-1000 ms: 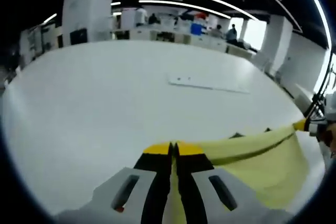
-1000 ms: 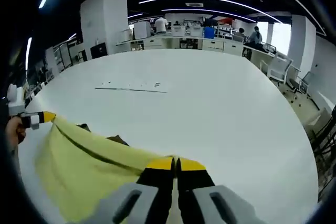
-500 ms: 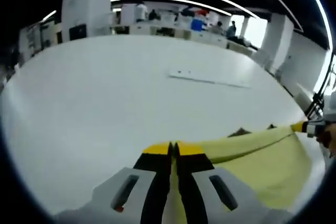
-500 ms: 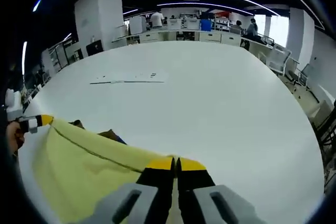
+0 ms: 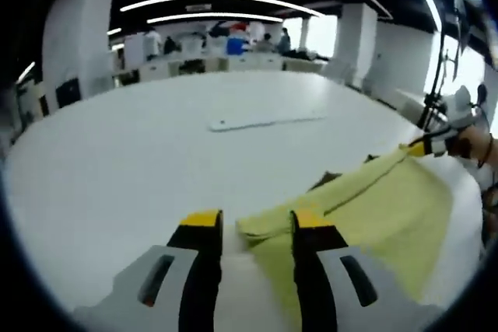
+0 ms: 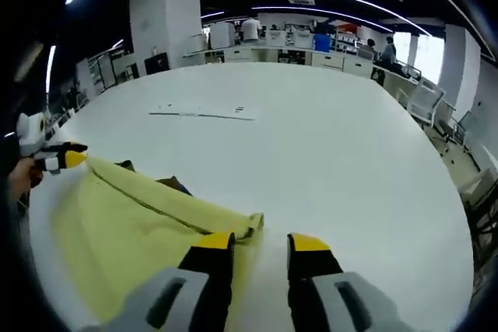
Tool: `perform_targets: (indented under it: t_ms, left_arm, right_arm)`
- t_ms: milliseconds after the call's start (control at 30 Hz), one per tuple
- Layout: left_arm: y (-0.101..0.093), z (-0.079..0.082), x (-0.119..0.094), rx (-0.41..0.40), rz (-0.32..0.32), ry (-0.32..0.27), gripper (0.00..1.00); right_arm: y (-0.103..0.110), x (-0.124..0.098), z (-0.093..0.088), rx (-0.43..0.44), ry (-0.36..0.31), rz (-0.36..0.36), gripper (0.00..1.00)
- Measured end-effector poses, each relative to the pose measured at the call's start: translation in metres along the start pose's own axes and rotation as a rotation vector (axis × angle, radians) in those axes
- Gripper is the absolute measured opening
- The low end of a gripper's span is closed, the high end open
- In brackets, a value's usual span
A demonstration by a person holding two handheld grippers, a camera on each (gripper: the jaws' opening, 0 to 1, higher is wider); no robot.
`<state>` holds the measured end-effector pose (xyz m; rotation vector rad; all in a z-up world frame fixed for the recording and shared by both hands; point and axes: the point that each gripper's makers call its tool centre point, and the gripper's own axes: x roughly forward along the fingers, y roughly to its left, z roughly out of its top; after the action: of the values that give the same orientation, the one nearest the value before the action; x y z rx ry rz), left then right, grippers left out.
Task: Fold the garment on the visible template until the final outline fits inside the template.
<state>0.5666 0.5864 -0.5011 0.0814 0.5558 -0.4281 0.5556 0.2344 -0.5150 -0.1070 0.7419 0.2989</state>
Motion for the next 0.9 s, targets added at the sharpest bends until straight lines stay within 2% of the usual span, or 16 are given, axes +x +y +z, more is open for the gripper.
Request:
perform_targets:
  t_ms: [100,233,333,400,500,667,767,900]
  left_arm:
    - [-0.001,-0.011,0.001,0.067,-0.026,0.039,0.33]
    - [0.001,-0.016,0.011,0.104,-0.019,0.054,0.34]
    - [0.003,-0.012,0.017,0.1,0.002,0.046,0.35]
    - [0.009,-0.01,0.024,0.108,0.03,0.042,0.37]
    - [0.016,-0.004,0.031,0.089,0.067,0.027,0.4]
    - [0.024,0.005,0.034,0.024,0.123,-0.002,0.45]
    - [0.025,0.008,0.034,-0.05,0.121,-0.018,0.47]
    - [0.026,0.011,0.027,-0.066,0.124,-0.029,0.53]
  right_arm:
    - [0.002,0.0,-0.005,-0.104,0.017,0.011,0.24]
    - [0.003,0.007,-0.003,-0.122,-0.002,0.008,0.24]
    - [0.004,0.015,0.003,-0.1,-0.022,0.008,0.24]
    - [0.003,0.02,0.012,-0.074,-0.064,0.0,0.24]
    - [0.003,0.029,0.021,0.034,-0.105,0.006,0.25]
    - [-0.004,0.036,0.026,0.066,-0.111,-0.027,0.27]
    - [-0.006,0.035,0.028,0.093,-0.11,-0.035,0.32]
    - [-0.004,0.03,0.03,0.116,-0.112,-0.031,0.39]
